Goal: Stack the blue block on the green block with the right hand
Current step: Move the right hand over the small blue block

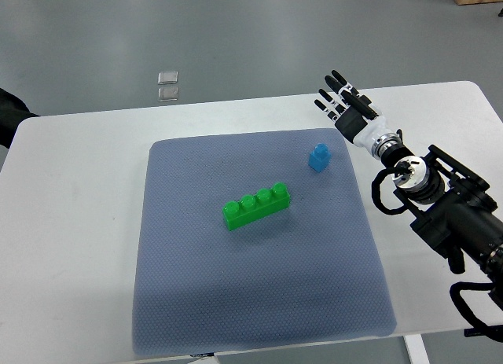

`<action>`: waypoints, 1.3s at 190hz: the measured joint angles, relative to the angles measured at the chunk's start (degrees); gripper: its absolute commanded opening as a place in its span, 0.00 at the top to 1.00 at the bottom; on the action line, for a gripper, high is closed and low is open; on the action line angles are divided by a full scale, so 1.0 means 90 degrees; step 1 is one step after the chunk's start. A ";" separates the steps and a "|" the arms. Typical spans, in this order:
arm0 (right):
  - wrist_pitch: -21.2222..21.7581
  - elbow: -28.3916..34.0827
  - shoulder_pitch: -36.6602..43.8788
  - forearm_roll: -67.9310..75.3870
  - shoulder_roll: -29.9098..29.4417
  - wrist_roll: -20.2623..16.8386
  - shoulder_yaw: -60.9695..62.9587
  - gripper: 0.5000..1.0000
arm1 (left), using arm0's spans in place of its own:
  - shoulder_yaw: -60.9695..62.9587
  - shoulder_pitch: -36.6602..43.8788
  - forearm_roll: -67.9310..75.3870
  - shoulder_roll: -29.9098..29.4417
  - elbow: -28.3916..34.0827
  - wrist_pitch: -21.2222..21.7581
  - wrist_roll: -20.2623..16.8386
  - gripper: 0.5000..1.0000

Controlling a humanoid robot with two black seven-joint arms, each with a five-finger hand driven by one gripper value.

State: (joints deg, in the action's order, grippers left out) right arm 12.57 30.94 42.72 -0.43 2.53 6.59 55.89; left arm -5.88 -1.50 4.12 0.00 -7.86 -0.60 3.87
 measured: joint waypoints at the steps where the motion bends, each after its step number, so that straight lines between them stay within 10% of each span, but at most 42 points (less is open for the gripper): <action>1: 0.0000 0.0000 0.0000 0.0000 0.0000 0.0000 0.0000 0.17 | 0.0000 0.0000 0.0000 0.0000 0.0000 0.0000 0.0000 0.00; 78: 0.0025 0.0008 0.0035 -0.0084 0.0075 -0.0006 -0.0033 0.17 | 0.0010 0.0000 0.0006 0.0000 -0.0016 -0.0001 0.0000 0.00; 123: 0.0816 0.0054 0.0235 -0.0740 0.0247 -0.0060 -0.0296 0.17 | 0.0010 0.0001 0.0003 0.0000 -0.0018 -0.0001 0.0003 0.00; 247: 0.2427 0.1556 0.3528 -0.6082 0.2302 -0.0093 -0.4466 0.18 | 0.0048 0.0000 0.0011 0.0000 -0.0302 -0.0012 0.0010 0.00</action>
State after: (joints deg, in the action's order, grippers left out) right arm 34.41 44.94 74.47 -55.17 23.25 5.75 15.70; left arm -5.45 -1.50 4.22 0.00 -10.58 -0.71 3.96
